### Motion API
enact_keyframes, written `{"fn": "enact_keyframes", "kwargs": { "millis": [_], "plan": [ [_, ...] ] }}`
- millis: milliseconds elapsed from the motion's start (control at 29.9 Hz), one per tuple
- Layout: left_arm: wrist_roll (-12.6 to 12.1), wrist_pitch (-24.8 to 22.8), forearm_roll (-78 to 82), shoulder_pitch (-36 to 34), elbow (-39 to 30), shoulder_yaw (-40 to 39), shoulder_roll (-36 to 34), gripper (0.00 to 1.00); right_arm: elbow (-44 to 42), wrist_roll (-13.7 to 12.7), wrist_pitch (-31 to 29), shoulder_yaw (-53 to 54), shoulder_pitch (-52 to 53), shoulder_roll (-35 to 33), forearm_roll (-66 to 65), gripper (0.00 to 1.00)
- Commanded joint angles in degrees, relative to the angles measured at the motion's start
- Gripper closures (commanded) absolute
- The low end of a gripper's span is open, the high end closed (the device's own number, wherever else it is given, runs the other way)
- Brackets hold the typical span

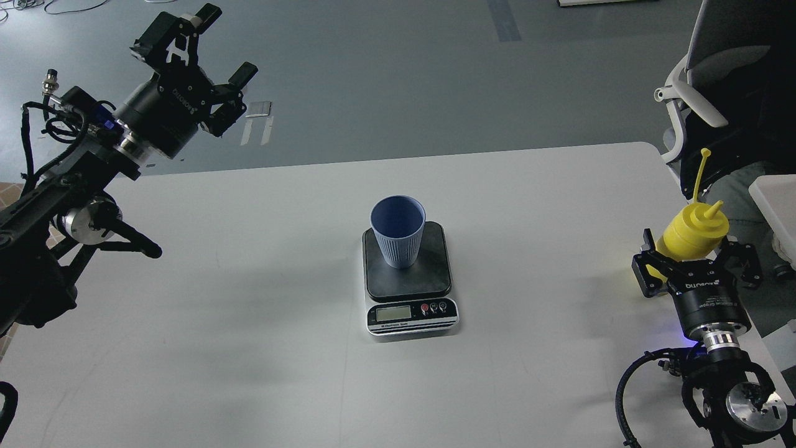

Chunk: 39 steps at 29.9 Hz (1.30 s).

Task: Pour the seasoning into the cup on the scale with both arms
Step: 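Lower the right gripper onto the yellow squeeze bottle and grasp it, then lift the yellow bottle with the right gripper and tip it over the cup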

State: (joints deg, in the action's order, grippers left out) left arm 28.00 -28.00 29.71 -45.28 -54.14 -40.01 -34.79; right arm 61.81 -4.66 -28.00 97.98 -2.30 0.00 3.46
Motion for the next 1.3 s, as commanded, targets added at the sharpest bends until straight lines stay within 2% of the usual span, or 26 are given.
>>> {"fn": "enact_keyframes", "kwargs": {
  "millis": [0, 100, 134, 167, 234, 267, 301, 401, 434, 702, 835, 936, 1002, 1069, 1270],
  "plan": [
    [0.0, 0.0, 0.0, 0.0, -0.5, 0.4, -0.5, 0.02, 0.2, 0.0, 0.0, 0.0, 0.0, 0.0, -0.1, 0.01],
    [0.0, 0.0, 0.0, 0.0, -0.7, 0.4, -0.9, 0.02, 0.8, 0.1, 0.0, -0.1, -0.2, 0.0, -0.7, 0.08],
    [0.0, 0.0, 0.1, 0.1, -0.8, 0.4, -1.1, 0.02, 0.7, 0.3, 0.0, -0.1, -0.3, 0.0, -2.1, 0.17],
    [0.0, 0.0, 0.1, 0.3, -0.8, 0.4, -1.2, 0.02, 0.3, 0.9, 0.0, 0.0, -0.1, 0.0, -3.9, 0.35],
    [0.0, 0.0, 0.3, 0.3, -0.8, 0.4, -1.2, 0.02, 0.2, 1.8, 0.0, -0.1, -0.1, 0.0, -5.6, 0.57],
    [0.0, 0.0, 0.8, 0.3, -0.8, 0.4, -1.3, 0.02, 0.6, 2.6, 0.0, -0.1, -0.3, 0.0, -7.6, 0.82],
    [0.0, 0.0, 1.0, 0.3, -0.8, 0.4, -1.3, 0.02, 0.6, 3.0, 0.0, -0.1, -0.3, 0.0, -8.7, 0.88],
    [0.0, 0.0, 1.8, 0.3, -0.8, 0.4, -1.3, 0.02, 0.2, 4.4, 0.0, 0.0, -0.3, 0.0, -11.8, 0.94],
    [0.0, 0.0, 1.8, 0.3, -0.9, 0.4, -1.3, 0.02, 0.3, 4.5, 0.0, 0.0, -0.4, 0.0, -12.1, 1.0],
    [0.0, 0.0, 1.8, 0.5, -0.9, 0.4, -2.0, 0.02, 0.7, 5.5, 0.0, 0.0, -0.3, 0.0, -15.8, 1.0],
    [0.0, 0.0, 1.8, 0.5, -0.9, -0.2, -2.5, 0.02, 5.4, 5.7, 0.0, 0.4, 0.5, 0.0, -22.3, 1.0],
    [0.0, 0.0, 1.6, 0.5, -0.9, -0.9, -2.6, 0.02, 6.7, 5.4, 2.1, -0.1, 6.3, -4.5, -27.4, 1.0],
    [0.0, 0.0, 1.6, 0.5, -0.9, -1.2, -2.8, 0.02, 6.1, 4.3, 5.0, -0.3, 13.1, -10.7, -33.8, 1.0],
    [0.0, 0.0, 1.6, 0.5, -0.9, -2.1, -2.8, 0.02, 5.4, 3.3, 5.5, -1.6, 18.2, -13.6, -38.9, 1.0],
    [0.0, 0.0, 1.5, 0.6, -0.9, -4.6, -2.9, 0.02, 4.3, -1.4, 5.5, -12.0, 35.2, -16.8, -55.7, 1.0]
  ]
}}
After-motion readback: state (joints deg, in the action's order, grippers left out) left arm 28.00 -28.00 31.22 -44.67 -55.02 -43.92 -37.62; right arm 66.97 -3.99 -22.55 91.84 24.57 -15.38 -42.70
